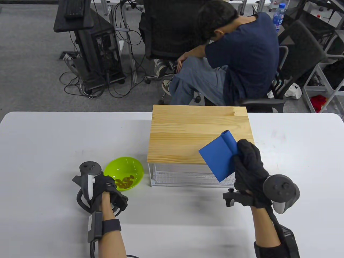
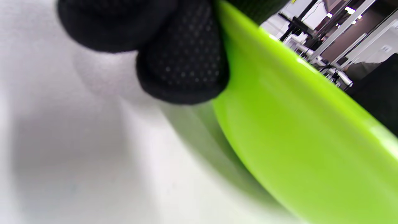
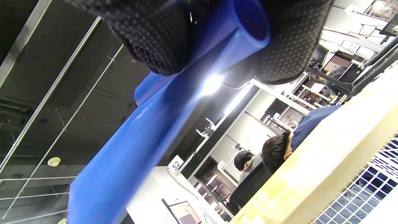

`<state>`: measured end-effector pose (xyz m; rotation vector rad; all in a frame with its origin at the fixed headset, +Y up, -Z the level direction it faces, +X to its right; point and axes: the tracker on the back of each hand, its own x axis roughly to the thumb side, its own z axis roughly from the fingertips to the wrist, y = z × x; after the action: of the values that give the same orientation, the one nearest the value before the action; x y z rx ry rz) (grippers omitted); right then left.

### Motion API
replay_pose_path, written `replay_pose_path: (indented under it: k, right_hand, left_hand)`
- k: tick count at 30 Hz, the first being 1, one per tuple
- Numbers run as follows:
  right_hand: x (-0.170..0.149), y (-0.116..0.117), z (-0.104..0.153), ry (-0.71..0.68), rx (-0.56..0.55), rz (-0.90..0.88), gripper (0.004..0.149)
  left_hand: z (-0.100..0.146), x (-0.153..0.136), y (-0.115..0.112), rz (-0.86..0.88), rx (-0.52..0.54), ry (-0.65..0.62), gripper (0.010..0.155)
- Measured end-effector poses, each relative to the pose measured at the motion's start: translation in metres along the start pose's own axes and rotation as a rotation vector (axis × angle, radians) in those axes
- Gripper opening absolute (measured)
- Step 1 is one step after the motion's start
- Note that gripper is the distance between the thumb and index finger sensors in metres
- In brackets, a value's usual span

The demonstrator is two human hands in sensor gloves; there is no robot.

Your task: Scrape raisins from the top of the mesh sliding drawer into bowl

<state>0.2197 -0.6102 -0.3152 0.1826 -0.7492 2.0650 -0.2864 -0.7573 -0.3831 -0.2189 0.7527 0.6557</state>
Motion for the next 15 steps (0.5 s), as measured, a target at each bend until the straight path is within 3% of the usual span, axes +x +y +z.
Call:
replay_pose_path:
  k: [5,8,10,13,15]
  right_hand:
    - [-0.001,-0.001,0.000,0.004,0.000,0.001,0.055]
    - [-0.001,-0.001,-0.001,0.008,-0.003,-0.004,0.055]
    - [0.000,-0.001,0.000,0.004,-0.019,-0.006,0.055]
    - [0.001,-0.001,0.000,-0.002,-0.015,-0.003,0.055]
    - [0.002,-0.003,0.000,-0.016,-0.042,0.007,0.055]
  left_hand:
    - [0.007,-0.003,0.007,0.014,-0.025,0.011,0.057]
    - [0.020,0.006,0.023,-0.075,-0.016,0.007,0.067]
    - [0.037,0.018,0.038,-0.141,0.022,-0.062,0.073]
    - [0.076,0.040,0.060,-0.133,0.189,-0.217,0.077]
    - [0.117,0.062,0.069,-0.134,0.231,-0.377,0.080]
